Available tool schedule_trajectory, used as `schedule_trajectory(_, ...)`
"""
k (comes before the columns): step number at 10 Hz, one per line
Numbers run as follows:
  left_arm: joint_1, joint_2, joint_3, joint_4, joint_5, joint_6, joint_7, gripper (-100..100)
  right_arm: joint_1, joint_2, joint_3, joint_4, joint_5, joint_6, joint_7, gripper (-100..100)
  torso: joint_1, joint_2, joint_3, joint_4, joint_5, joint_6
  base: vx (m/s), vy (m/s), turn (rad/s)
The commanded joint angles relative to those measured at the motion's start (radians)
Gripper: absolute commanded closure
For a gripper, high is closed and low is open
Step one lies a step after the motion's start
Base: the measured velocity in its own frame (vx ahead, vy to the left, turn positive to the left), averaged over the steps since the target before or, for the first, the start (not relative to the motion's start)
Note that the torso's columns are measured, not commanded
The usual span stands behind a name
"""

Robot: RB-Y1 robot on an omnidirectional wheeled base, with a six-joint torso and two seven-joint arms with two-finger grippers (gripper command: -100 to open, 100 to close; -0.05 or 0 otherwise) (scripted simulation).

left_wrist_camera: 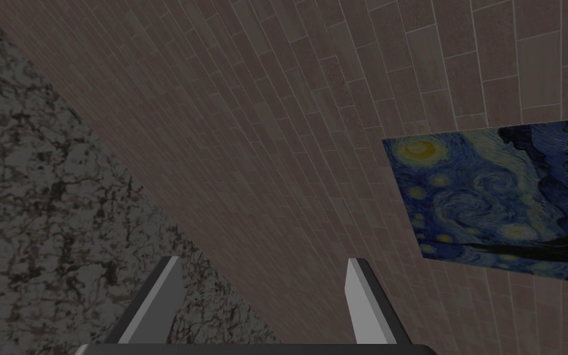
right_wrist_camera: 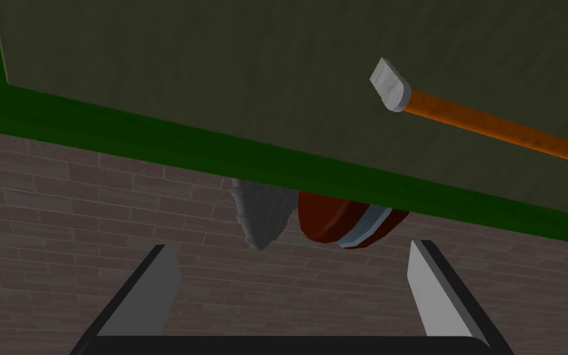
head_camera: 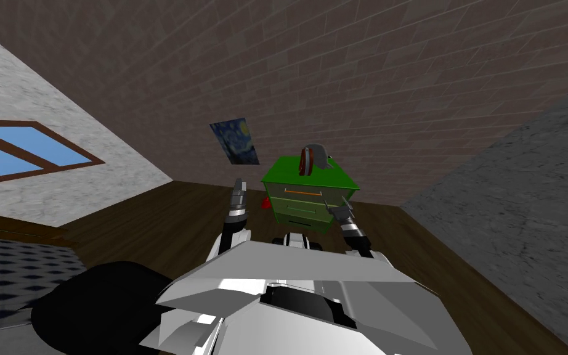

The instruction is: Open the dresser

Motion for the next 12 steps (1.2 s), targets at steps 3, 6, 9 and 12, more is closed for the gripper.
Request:
schedule_trajectory(3, 0.000, 0.000, 0.000, 0.000, 0.000, 0.000, 0.000, 0, -0.004, 0.011, 0.003, 0.045, 0.019, 0.008, 0.112, -100, 0.000, 0.000, 0.000, 0.000, 0.000, 0.000, 0.053, 0.056, -0.077)
schedule_trajectory(6, 0.000, 0.000, 0.000, 0.000, 0.000, 0.000, 0.000, 0, -0.008, 0.022, 0.004, 0.083, 0.034, 0.013, 0.193, -100, -0.001, 0.000, 0.000, 0.000, 0.000, 0.000, 0.050, 0.052, -0.086)
schedule_trajectory(9, 0.000, 0.000, 0.000, 0.000, 0.000, 0.000, 0.000, 0, -0.012, 0.036, 0.005, 0.114, 0.047, 0.016, 0.267, -100, 0.000, -0.001, 0.000, 0.000, 0.000, 0.000, 0.062, 0.066, -0.084)
schedule_trajectory(12, 0.000, 0.000, 0.000, 0.000, 0.000, 0.000, 0.000, 0, -0.015, 0.064, 0.007, 0.146, 0.062, 0.020, 0.345, -100, 0.001, 0.000, 0.000, 0.000, 0.000, 0.000, 0.055, 0.071, -0.104)
